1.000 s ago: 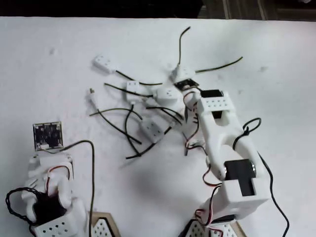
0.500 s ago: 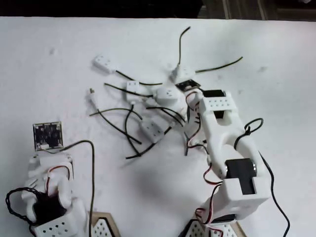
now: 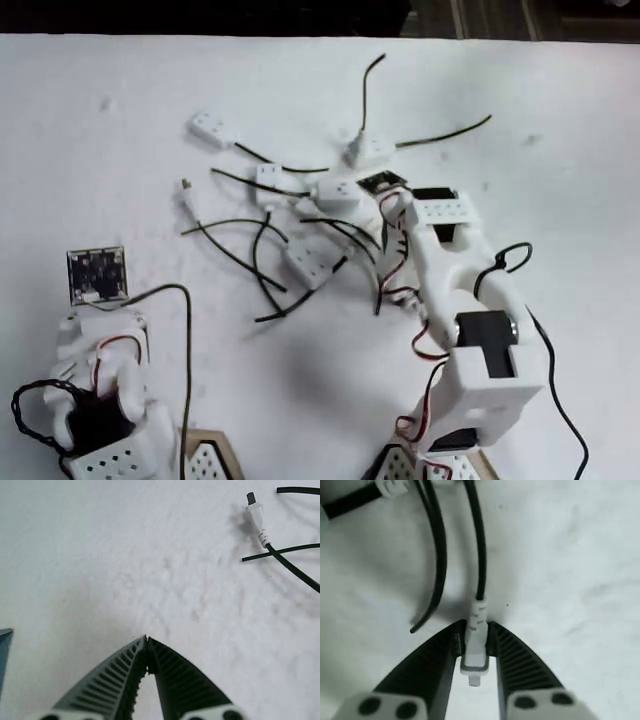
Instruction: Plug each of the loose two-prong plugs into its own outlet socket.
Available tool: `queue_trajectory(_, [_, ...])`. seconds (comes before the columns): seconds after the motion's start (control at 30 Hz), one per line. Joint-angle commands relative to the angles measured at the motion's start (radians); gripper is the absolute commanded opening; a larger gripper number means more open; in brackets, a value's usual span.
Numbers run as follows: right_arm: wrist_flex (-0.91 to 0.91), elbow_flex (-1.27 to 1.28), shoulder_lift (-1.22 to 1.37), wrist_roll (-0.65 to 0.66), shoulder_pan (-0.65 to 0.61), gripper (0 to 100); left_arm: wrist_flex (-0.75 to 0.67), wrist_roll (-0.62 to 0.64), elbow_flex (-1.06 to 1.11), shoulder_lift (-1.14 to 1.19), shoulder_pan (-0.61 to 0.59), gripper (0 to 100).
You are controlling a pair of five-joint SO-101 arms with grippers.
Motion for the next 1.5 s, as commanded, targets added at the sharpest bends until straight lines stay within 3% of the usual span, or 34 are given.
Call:
queue_trajectory(0.0, [-0.005,-0.006,-0.054,0.012,0.005,1.6,-0.014,0.006,-0.005,-0.012,0.012,2])
queue_trajectory(0.23, [0.096,-0.003,-0.249,0.012,-0.024,1.7,-0.029,0.009,-0.021,-0.012,0.022,2])
queue_trajectory(0.63, [0.311,0.052,-0.816,0.002,-0.168,1.7,-0.034,0.043,-0.295,-0.01,0.282,2])
queue_trajectory(1.0, [0.16,0.414,-1.388,-0.169,-0.383,1.6,-0.137,0.238,-0.319,-0.007,0.61,2])
queue_trajectory(1.23, [0.021,0.571,-1.606,-0.287,-0.503,1.6,-0.184,0.239,-0.284,-0.007,0.829,2])
queue_trajectory(1.47, [-0.054,0.632,-1.725,-0.33,-0.644,1.6,-0.368,0.236,-0.144,-0.01,0.911,2])
